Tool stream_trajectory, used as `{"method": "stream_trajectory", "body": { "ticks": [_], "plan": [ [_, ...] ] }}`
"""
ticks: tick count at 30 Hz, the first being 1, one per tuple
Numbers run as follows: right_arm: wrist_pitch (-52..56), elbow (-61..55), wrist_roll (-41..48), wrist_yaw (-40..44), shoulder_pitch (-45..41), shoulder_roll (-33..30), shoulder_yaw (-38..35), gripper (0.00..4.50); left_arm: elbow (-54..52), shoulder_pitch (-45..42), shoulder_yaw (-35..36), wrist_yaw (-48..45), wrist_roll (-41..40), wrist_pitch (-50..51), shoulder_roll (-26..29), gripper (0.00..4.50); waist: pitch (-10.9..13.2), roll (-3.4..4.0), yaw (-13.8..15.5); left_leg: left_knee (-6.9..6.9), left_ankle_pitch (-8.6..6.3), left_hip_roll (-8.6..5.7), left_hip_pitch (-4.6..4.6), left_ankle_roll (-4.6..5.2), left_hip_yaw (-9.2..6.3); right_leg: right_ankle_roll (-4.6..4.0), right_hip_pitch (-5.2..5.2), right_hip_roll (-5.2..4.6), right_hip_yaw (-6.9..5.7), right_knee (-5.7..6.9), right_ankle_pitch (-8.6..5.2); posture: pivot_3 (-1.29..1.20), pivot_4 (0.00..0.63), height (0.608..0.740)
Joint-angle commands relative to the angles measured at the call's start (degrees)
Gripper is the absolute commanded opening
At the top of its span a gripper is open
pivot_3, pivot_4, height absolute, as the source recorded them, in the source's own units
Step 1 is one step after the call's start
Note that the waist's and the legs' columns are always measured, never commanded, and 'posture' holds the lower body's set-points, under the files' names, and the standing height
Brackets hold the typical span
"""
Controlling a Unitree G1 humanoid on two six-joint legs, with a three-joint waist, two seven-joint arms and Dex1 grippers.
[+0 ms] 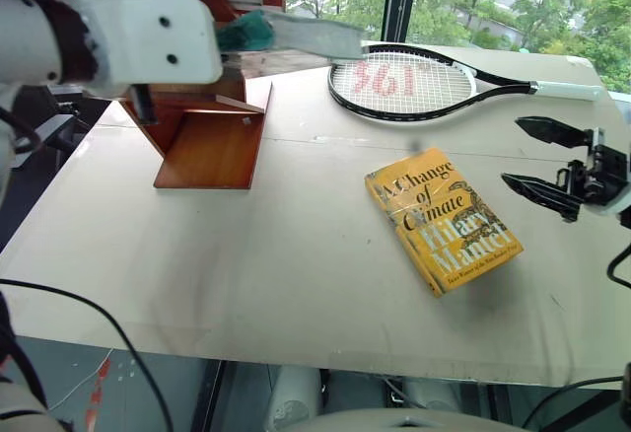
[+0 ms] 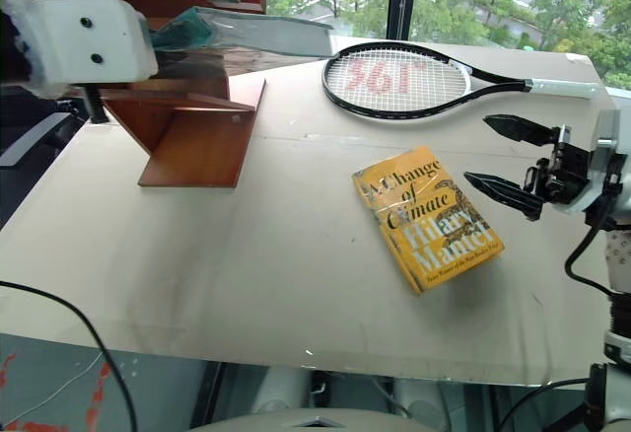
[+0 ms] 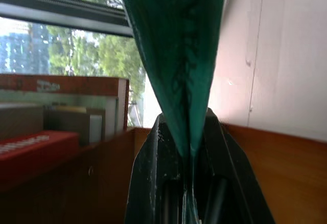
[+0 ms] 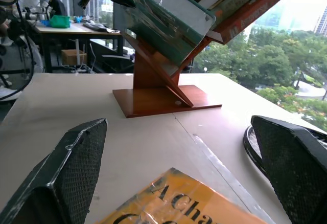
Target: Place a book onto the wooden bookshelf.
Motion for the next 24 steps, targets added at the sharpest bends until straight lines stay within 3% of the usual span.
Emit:
{"method": "stream_trajectory", "body": {
  "ticks": [1,8,15,20,21,24],
  "plan": [
    [-2.46,-0.33,-0.18,0.05,-2.72,1.47,0.76,4.50,2.24,-1.05,0.33,-2.83,4.52,-1.35,4.76,0.07,0.03,0.05,-0.06,0.00,0.00,0.01,0.01,0.00,0.01,0.00,0.00,0.00,0.00,0.00,0.00,0.00,0.150,0.740],
    [-1.97,0.16,0.11,-0.34,-5.28,1.75,1.04,4.50,5.01,-1.59,-2.31,-7.48,9.65,0.07,7.71,0.07,0.12,0.01,0.27,0.03,0.11,0.05,-0.02,-0.18,0.08,0.00,-0.02,0.02,0.02,0.02,0.00,0.00,0.150,0.740],
    [-1.76,0.76,-0.04,-0.90,-7.62,1.92,1.52,4.50,11.07,-4.08,-5.36,-8.19,12.08,-1.02,1.40,0.07,0.13,0.02,0.21,0.06,0.09,0.08,0.09,-0.15,0.13,-0.02,-0.08,0.05,0.07,0.34,-0.01,0.00,0.150,0.740],
    [1.17,-2.36,2.99,-2.76,-7.11,1.21,0.13,4.50,10.88,-4.03,-0.68,-10.07,8.51,0.28,2.23,1.92,0.15,-0.03,-0.56,0.13,0.10,0.10,0.03,-0.16,0.35,-0.02,-0.42,0.06,0.35,0.76,-0.01,0.00,0.150,0.740],
    [1.64,-2.86,3.41,-3.16,-6.96,1.14,0.00,4.50,9.80,-3.28,1.73,-11.09,5.91,2.36,2.50,2.56,0.16,-0.07,-0.62,0.13,0.11,0.11,-0.02,-0.16,0.35,-0.02,-0.48,0.06,0.36,0.77,-0.01,0.00,0.150,0.740],
    [3.63,-4.99,5.03,-5.45,-6.50,1.46,-0.22,4.50,5.72,1.80,16.04,-18.95,-5.56,17.42,4.76,2.72,0.18,-0.11,-0.90,0.16,0.13,0.13,-0.04,-0.20,0.29,-0.01,-0.55,0.04,0.49,0.77,0.00,0.00,0.150,0.740]
  ]
}}
